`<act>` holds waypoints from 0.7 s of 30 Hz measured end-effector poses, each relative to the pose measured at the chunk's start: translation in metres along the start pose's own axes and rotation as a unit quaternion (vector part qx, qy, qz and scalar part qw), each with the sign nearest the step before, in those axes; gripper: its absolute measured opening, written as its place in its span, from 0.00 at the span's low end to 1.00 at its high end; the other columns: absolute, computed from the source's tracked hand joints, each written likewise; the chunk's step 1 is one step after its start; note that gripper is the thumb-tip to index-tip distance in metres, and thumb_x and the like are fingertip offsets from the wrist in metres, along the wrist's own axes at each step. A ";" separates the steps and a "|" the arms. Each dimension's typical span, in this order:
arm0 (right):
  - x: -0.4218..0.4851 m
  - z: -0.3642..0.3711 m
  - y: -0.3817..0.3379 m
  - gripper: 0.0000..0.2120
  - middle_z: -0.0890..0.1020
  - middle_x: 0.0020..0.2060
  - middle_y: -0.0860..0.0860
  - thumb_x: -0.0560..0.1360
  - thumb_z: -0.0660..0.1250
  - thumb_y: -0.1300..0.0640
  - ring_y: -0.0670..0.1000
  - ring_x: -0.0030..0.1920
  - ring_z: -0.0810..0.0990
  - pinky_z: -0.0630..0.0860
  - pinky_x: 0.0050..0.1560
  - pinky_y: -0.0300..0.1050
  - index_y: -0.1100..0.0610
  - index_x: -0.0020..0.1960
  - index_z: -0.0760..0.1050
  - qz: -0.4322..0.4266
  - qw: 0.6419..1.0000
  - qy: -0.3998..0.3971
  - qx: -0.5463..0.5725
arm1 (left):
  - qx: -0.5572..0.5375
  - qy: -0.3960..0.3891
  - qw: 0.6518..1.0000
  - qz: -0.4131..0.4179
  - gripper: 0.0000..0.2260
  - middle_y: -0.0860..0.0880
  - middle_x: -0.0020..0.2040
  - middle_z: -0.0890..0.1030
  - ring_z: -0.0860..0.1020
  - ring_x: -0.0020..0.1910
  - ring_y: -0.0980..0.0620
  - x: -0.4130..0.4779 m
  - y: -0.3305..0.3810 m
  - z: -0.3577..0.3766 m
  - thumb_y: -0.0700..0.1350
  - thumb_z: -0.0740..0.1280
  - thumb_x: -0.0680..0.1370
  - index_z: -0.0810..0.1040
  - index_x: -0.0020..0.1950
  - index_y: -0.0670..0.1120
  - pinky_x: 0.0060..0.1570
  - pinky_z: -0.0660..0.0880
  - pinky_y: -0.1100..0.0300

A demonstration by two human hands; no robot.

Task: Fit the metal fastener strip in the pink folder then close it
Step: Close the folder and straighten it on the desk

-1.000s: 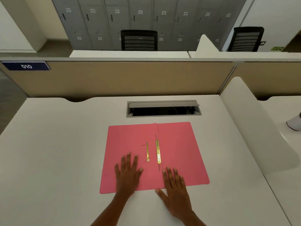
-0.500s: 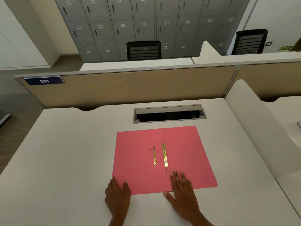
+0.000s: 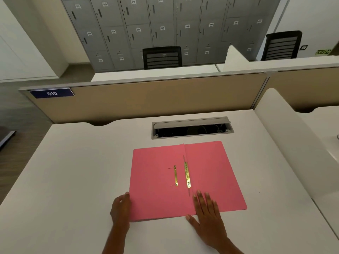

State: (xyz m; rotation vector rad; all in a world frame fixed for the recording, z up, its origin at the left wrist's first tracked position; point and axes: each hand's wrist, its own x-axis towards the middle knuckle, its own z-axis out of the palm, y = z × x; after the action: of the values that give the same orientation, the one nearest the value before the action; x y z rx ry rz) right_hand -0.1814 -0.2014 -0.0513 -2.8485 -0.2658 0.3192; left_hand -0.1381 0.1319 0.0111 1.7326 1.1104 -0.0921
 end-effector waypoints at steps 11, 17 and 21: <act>0.001 -0.002 -0.001 0.42 0.58 0.86 0.53 0.82 0.55 0.28 0.62 0.84 0.58 0.46 0.82 0.56 0.54 0.85 0.56 -0.006 1.000 -0.013 -0.003 | -0.086 -0.117 0.989 0.002 0.20 0.40 0.56 0.88 0.84 0.59 0.35 -0.006 0.026 -0.028 0.61 0.66 0.84 0.86 0.55 0.45 0.58 0.81 0.41; 0.002 -0.007 0.006 0.47 0.47 0.87 0.50 0.79 0.47 0.23 0.56 0.86 0.42 0.37 0.83 0.53 0.52 0.87 0.46 -0.009 0.998 -0.062 0.017 | -0.220 -0.282 0.934 -0.004 0.39 0.40 0.67 0.86 0.81 0.69 0.36 -0.043 0.056 -0.039 0.73 0.51 0.82 0.83 0.71 0.45 0.75 0.71 0.33; 0.008 -0.037 0.002 0.53 0.35 0.84 0.41 0.69 0.36 0.15 0.50 0.85 0.35 0.35 0.84 0.52 0.45 0.85 0.35 0.049 0.981 -0.093 0.164 | -0.278 -0.339 0.899 -0.019 0.37 0.38 0.70 0.83 0.82 0.69 0.37 -0.076 0.073 -0.018 0.71 0.51 0.82 0.83 0.71 0.45 0.70 0.77 0.40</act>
State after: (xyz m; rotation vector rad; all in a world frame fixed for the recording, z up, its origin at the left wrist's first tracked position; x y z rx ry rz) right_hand -0.1642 -0.2104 -0.0182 -2.5120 -0.0958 0.5934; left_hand -0.1373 0.0950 0.1111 1.0287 0.5656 -0.3407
